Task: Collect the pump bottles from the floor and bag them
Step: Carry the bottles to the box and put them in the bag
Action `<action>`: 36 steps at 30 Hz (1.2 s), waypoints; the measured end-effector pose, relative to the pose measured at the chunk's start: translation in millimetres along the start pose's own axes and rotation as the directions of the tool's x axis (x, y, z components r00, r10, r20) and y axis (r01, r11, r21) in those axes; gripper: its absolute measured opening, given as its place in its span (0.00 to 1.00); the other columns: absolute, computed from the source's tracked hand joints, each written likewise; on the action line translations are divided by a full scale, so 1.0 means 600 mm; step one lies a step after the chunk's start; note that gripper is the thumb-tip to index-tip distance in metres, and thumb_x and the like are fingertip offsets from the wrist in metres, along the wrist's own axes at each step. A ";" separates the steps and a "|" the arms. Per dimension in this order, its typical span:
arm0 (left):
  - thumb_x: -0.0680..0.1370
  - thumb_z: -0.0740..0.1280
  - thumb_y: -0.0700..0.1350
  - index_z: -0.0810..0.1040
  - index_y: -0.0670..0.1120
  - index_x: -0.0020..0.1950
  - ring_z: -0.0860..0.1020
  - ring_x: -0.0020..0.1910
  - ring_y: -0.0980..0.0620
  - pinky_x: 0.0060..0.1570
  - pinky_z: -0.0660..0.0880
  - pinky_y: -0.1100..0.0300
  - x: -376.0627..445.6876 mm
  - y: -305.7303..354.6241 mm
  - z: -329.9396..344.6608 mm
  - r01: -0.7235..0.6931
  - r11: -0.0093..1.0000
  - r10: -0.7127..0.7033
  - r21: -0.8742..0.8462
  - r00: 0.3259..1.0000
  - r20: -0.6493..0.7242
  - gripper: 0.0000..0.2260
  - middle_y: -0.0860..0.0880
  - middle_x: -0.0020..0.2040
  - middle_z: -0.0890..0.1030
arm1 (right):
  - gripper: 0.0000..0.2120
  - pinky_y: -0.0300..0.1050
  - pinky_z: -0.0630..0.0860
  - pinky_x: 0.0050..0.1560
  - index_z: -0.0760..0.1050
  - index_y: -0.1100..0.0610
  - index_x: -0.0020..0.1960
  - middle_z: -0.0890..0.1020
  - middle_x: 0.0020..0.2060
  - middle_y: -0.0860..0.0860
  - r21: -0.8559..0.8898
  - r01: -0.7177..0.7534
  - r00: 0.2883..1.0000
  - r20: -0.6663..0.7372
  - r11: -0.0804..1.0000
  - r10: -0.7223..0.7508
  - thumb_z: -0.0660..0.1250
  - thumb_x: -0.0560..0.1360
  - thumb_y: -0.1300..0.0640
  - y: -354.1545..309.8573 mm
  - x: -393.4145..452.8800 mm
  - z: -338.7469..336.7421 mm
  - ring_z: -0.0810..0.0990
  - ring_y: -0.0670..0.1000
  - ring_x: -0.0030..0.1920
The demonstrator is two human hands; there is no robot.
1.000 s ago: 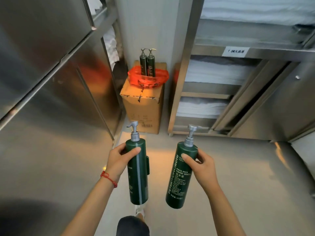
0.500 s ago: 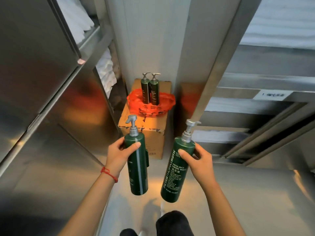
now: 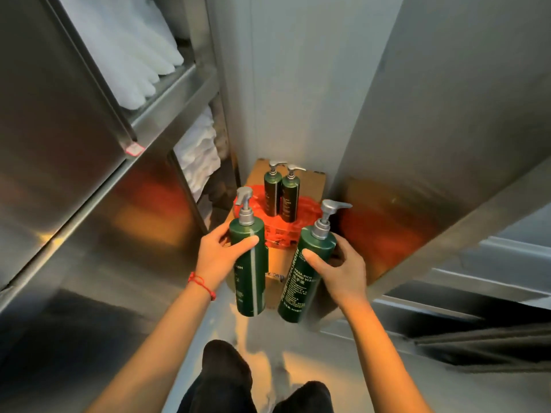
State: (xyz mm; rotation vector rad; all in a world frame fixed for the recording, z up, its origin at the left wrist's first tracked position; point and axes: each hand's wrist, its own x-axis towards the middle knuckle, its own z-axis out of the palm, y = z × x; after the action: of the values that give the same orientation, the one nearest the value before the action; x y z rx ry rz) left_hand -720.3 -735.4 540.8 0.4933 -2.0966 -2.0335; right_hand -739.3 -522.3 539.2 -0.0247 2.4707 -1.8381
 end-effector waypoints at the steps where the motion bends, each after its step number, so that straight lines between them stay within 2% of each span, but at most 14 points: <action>1: 0.66 0.72 0.33 0.78 0.48 0.51 0.79 0.38 0.68 0.37 0.73 0.76 0.019 0.000 0.003 -0.007 1.000 0.007 0.007 1.000 0.006 0.17 0.55 0.43 0.81 | 0.19 0.35 0.73 0.54 0.75 0.40 0.50 0.81 0.46 0.37 0.003 0.016 1.000 -0.008 1.000 -0.016 0.75 0.62 0.49 -0.002 0.014 0.001 0.78 0.39 0.51; 3: 0.66 0.73 0.34 0.78 0.47 0.52 0.79 0.40 0.66 0.39 0.73 0.75 0.060 -0.001 0.008 -0.019 0.999 0.018 0.032 1.000 0.017 0.17 0.53 0.45 0.81 | 0.18 0.31 0.72 0.51 0.75 0.36 0.49 0.81 0.44 0.32 0.010 0.023 0.999 -0.039 1.000 -0.023 0.74 0.61 0.46 -0.005 0.045 0.007 0.78 0.36 0.51; 5: 0.66 0.73 0.34 0.77 0.43 0.56 0.79 0.42 0.66 0.41 0.73 0.75 0.104 -0.002 0.011 -0.023 0.999 0.022 0.046 0.999 0.026 0.19 0.51 0.47 0.80 | 0.19 0.34 0.72 0.51 0.74 0.35 0.49 0.80 0.45 0.33 -0.001 -0.011 0.996 -0.089 1.000 0.011 0.73 0.60 0.43 -0.007 0.076 0.016 0.77 0.37 0.51; 8: 0.66 0.74 0.34 0.75 0.39 0.59 0.79 0.43 0.67 0.41 0.73 0.76 0.173 -0.006 0.014 -0.026 0.998 0.023 0.052 0.999 0.047 0.22 0.49 0.49 0.80 | 0.24 0.28 0.69 0.46 0.74 0.42 0.55 0.78 0.48 0.37 -0.039 -0.024 0.988 -0.156 0.999 0.017 0.74 0.60 0.44 -0.008 0.125 0.034 0.75 0.35 0.50; 11: 0.65 0.75 0.36 0.76 0.39 0.58 0.79 0.50 0.54 0.48 0.75 0.68 0.237 -0.013 0.014 -0.004 0.997 0.001 0.074 0.999 0.039 0.22 0.44 0.53 0.80 | 0.24 0.27 0.67 0.44 0.74 0.42 0.55 0.78 0.45 0.36 -0.064 -0.046 0.976 -0.214 0.997 0.031 0.75 0.61 0.46 -0.007 0.173 0.058 0.74 0.30 0.47; 13: 0.64 0.76 0.37 0.76 0.42 0.56 0.77 0.53 0.49 0.52 0.74 0.58 0.273 -0.021 0.016 0.017 0.995 -0.021 0.095 0.999 0.039 0.22 0.43 0.55 0.79 | 0.25 0.27 0.67 0.44 0.73 0.41 0.55 0.77 0.43 0.34 -0.078 -0.085 0.964 -0.257 0.993 0.062 0.74 0.60 0.44 -0.003 0.205 0.075 0.74 0.29 0.45; 14: 0.64 0.76 0.37 0.76 0.44 0.55 0.77 0.52 0.49 0.52 0.74 0.58 0.287 -0.025 0.018 0.026 0.995 -0.030 0.099 0.998 0.047 0.21 0.43 0.54 0.79 | 0.25 0.26 0.67 0.42 0.73 0.40 0.54 0.76 0.41 0.33 -0.087 -0.102 0.956 -0.283 0.991 0.074 0.74 0.59 0.43 -0.001 0.220 0.084 0.74 0.28 0.44; 18: 0.63 0.77 0.37 0.77 0.59 0.45 0.79 0.44 0.65 0.42 0.73 0.74 0.330 -0.051 0.032 0.033 0.995 -0.040 0.099 0.997 0.066 0.21 0.55 0.47 0.80 | 0.25 0.22 0.67 0.38 0.74 0.42 0.53 0.77 0.37 0.34 -0.105 -0.153 0.916 -0.387 0.983 0.102 0.75 0.57 0.43 0.012 0.266 0.117 0.74 0.31 0.38; 19: 0.62 0.77 0.38 0.77 0.62 0.43 0.79 0.44 0.66 0.41 0.73 0.74 0.339 -0.058 0.035 0.037 0.993 -0.043 0.108 0.997 0.057 0.21 0.58 0.45 0.79 | 0.25 0.21 0.67 0.38 0.75 0.44 0.52 0.78 0.38 0.36 -0.106 -0.157 0.906 -0.412 0.982 0.100 0.76 0.57 0.45 0.016 0.276 0.124 0.74 0.32 0.39; 21: 0.62 0.77 0.39 0.76 0.66 0.42 0.79 0.46 0.60 0.45 0.76 0.64 0.353 -0.068 0.040 0.053 0.991 -0.058 0.121 0.998 0.035 0.23 0.58 0.45 0.79 | 0.24 0.22 0.65 0.39 0.76 0.48 0.52 0.81 0.41 0.43 -0.111 -0.175 0.888 -0.447 0.978 0.108 0.77 0.58 0.47 0.026 0.294 0.136 0.75 0.37 0.42; 24: 0.62 0.77 0.38 0.74 0.61 0.43 0.79 0.50 0.46 0.52 0.76 0.48 0.373 -0.090 0.050 0.074 0.988 -0.069 0.132 0.997 -0.043 0.21 0.50 0.47 0.80 | 0.25 0.30 0.66 0.43 0.75 0.51 0.53 0.84 0.48 0.52 -0.119 -0.216 0.873 -0.468 0.969 0.137 0.77 0.59 0.48 0.046 0.316 0.150 0.81 0.51 0.49; 26: 0.61 0.78 0.38 0.73 0.57 0.46 0.79 0.51 0.44 0.52 0.77 0.47 0.383 -0.108 0.060 0.096 0.986 -0.084 0.134 0.993 -0.087 0.22 0.46 0.48 0.80 | 0.25 0.37 0.68 0.47 0.75 0.52 0.55 0.84 0.50 0.54 -0.117 -0.240 0.864 -0.478 0.964 0.157 0.77 0.60 0.49 0.062 0.330 0.156 0.80 0.55 0.52; 30: 0.61 0.78 0.42 0.72 0.46 0.55 0.78 0.53 0.46 0.54 0.76 0.44 0.396 -0.138 0.084 0.153 0.965 -0.130 0.214 0.985 -0.116 0.25 0.42 0.54 0.79 | 0.28 0.41 0.69 0.51 0.73 0.52 0.58 0.82 0.53 0.55 -0.107 -0.301 0.855 -0.470 0.948 0.218 0.77 0.60 0.49 0.097 0.351 0.161 0.79 0.56 0.55; 36: 0.63 0.77 0.42 0.72 0.44 0.57 0.73 0.59 0.46 0.60 0.72 0.45 0.402 -0.193 0.105 0.168 0.950 -0.130 0.263 0.979 -0.157 0.26 0.43 0.59 0.76 | 0.29 0.41 0.70 0.54 0.72 0.50 0.58 0.81 0.55 0.52 -0.152 -0.280 0.905 -0.372 0.948 0.207 0.77 0.60 0.48 0.158 0.371 0.177 0.78 0.52 0.56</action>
State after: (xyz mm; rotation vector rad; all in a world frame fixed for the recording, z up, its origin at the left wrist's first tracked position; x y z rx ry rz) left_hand -953.5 -763.4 398.6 0.8353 -2.3291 -1.7256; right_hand -952.7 -607.8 409.4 0.6321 2.7235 -1.5964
